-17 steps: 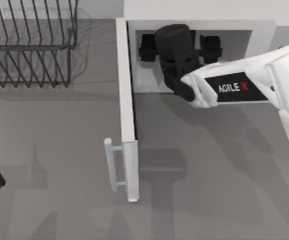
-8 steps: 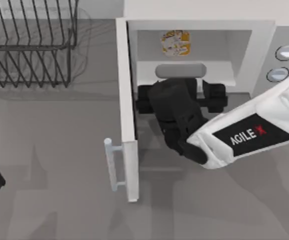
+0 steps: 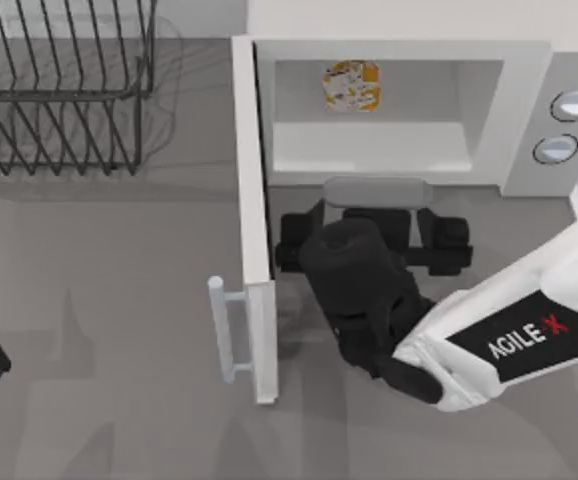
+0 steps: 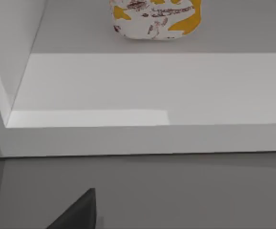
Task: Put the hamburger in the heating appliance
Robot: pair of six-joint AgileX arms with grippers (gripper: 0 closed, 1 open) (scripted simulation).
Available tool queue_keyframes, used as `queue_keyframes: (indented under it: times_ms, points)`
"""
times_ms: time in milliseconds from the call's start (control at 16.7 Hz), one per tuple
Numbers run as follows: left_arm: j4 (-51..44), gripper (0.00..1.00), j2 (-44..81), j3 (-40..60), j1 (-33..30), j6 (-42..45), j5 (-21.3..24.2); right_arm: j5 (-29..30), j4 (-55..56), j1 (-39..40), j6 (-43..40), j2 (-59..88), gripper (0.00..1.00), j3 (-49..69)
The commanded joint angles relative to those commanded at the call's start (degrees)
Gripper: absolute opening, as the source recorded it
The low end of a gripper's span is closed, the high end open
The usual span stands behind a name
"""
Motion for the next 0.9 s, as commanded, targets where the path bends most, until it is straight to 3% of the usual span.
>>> queue_keyframes:
  times_ms: [300, 660, 900]
  points:
    - [0.0, 1.00, 0.0, 0.0, 0.0, 0.0, 0.0, -0.2, -2.3, -0.3, -0.1, -1.7, 1.00, 1.0]
    - [0.0, 1.00, 0.0, 0.0, 0.0, 0.0, 0.0, -0.3, -18.2, -0.4, -0.2, -11.9, 1.00, 4.8]
    - [0.0, 1.00, 0.0, 0.0, 0.0, 0.0, 0.0, -0.4, -22.5, -0.4, -0.1, -15.9, 1.00, 6.4]
